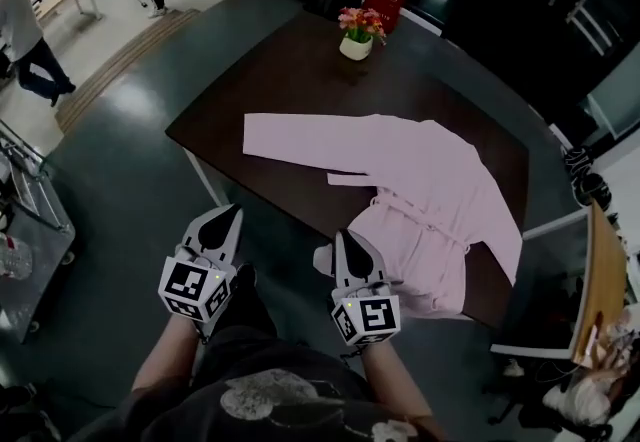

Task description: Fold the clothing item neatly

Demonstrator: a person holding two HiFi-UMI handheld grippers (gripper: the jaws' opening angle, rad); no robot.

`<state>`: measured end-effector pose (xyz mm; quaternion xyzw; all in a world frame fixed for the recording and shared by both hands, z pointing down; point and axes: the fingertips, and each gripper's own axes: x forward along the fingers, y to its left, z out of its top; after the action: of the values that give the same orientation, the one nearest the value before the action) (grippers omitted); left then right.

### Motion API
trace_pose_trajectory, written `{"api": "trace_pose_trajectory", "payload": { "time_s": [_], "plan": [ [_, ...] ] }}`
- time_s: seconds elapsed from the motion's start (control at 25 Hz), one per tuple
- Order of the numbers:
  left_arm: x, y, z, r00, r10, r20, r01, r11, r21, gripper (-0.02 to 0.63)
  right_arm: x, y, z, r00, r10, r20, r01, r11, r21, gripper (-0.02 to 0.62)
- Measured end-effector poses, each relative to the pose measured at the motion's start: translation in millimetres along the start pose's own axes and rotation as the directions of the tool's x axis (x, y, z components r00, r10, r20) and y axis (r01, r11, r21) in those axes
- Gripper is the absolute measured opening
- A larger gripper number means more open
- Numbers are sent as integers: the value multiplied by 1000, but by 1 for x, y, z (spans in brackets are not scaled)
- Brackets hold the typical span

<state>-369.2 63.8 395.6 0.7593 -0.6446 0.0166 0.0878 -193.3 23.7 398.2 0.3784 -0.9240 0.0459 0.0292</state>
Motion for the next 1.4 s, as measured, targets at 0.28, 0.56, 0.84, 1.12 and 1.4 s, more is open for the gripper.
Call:
{"api": "trace_pose_trajectory", "payload": {
  "time_s": [0.28, 0.56, 0.84, 1.12, 1.4],
  "plan": [
    [39, 106, -1, 998, 13, -66, -15, 1000, -27, 11, 149, 57, -30, 973, 92, -212, -116, 988, -105, -4],
    [65, 194, -3, 993, -12, -118, 7, 999, -44, 11, 267, 97, -88, 876, 98, -473, -200, 965, -170, 77],
    [87, 238, -26, 982, -45, -183, 24, 993, -118, 11, 313, 99, -149, 736, 20, -677, -244, 940, -238, 87],
    [102, 244, -42, 973, -54, -225, 20, 988, -152, 11, 323, 96, -165, 701, 32, -712, -257, 943, -210, 62],
    [116, 222, -34, 973, -43, -226, 13, 991, -133, 11, 316, 84, -142, 727, 115, -677, -231, 970, -83, 11]
  ]
}}
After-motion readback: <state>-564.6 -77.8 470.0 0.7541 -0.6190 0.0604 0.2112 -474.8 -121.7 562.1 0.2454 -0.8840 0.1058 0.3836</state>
